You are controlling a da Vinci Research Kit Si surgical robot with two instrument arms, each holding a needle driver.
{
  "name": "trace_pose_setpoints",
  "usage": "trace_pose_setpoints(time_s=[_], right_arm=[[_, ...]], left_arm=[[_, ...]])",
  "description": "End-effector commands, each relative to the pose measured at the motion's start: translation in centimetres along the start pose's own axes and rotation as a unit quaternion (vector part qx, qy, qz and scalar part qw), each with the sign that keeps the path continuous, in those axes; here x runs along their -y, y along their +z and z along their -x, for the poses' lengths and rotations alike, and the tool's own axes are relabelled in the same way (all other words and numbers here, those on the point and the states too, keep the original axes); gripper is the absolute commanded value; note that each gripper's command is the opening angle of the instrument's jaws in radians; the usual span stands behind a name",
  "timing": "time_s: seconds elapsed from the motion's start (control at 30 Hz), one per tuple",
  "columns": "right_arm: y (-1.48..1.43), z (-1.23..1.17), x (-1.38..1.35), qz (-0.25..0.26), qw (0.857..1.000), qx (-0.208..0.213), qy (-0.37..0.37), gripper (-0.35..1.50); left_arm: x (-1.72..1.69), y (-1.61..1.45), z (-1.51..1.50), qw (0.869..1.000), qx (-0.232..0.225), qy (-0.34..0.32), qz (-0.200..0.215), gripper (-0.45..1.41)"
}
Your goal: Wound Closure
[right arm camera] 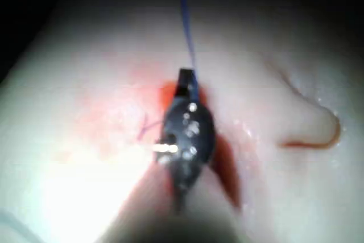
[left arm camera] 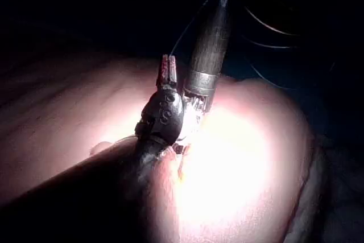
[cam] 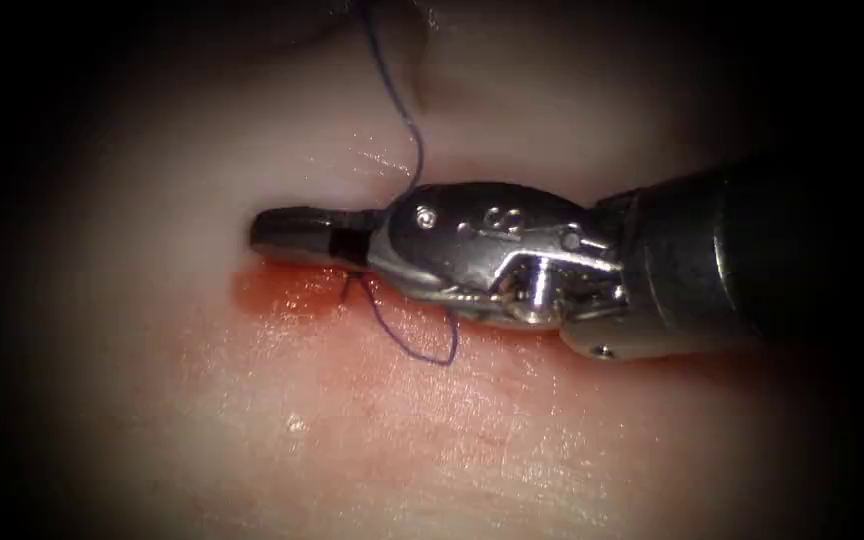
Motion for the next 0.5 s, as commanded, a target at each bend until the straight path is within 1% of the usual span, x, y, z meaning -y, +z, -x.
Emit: trace_pose_setpoints(time_s=[0.03,0.13,0.3,0.47,0.5], right_arm=[[0.09,0.07,0.05,0.009,1.0,-0.006,0.002,1.48],[0.03,0.1,0.09,-0.02,1.0,-0.011,-0.001,1.48],[-0.17,0.12,0.05,-0.028,1.0,-0.01,-0.001,1.48],[-0.47,0.15,-0.05,-0.037,0.999,-0.006,-0.001,1.48],[-0.58,0.18,-0.06,-0.044,0.999,-0.004,-0.002,1.48]], left_arm=[[-0.03,0.02,0.06,1.0,0.0,-0.002,0.0,-0.45],[0.0,-0.05,0.05,1.0,0.003,-0.003,-0.001,-0.45],[0.08,-0.25,0.01,1.0,0.011,-0.007,-0.006,-0.45],[0.14,-0.53,0.01,0.999,0.027,0.004,-0.018,-0.45],[0.16,-0.63,0.02,0.999,0.032,0.005,-0.021,-0.45]])
